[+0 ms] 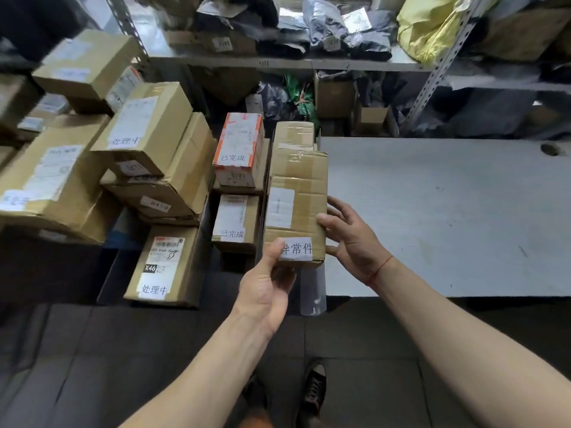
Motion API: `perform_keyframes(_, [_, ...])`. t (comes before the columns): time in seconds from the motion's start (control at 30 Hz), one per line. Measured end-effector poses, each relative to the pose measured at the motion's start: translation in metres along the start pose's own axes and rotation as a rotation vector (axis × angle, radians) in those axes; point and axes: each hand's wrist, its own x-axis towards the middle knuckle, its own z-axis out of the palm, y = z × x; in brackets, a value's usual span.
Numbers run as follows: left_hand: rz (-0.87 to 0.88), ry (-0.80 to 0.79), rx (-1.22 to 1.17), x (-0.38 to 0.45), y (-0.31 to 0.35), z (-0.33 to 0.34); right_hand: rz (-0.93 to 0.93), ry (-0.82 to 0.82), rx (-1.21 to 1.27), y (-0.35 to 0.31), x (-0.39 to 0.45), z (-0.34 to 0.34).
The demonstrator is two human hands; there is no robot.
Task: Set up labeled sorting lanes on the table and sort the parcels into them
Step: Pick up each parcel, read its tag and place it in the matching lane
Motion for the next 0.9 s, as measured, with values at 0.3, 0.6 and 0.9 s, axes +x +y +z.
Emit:
perform_keyframes(0.3, [-0.034, 0.123, -0.102, 0.007, -0.013, -0.026, 0.111, 0.371, -0.508, 0.012, 0.075, -0.038])
perform_keyframes(0.6, [-0.063, 0.104, -0.028, 0.008, -0.017, -0.033, 0.227, 0.328, -0.372, 0.03, 0.117, -0.044])
perform_keyframes(0.9, [-0.131, 0.233, -0.031, 0.024, -0.037, -0.04, 0.252, 0.301, -0.253, 0.025, 0.112, -0.049])
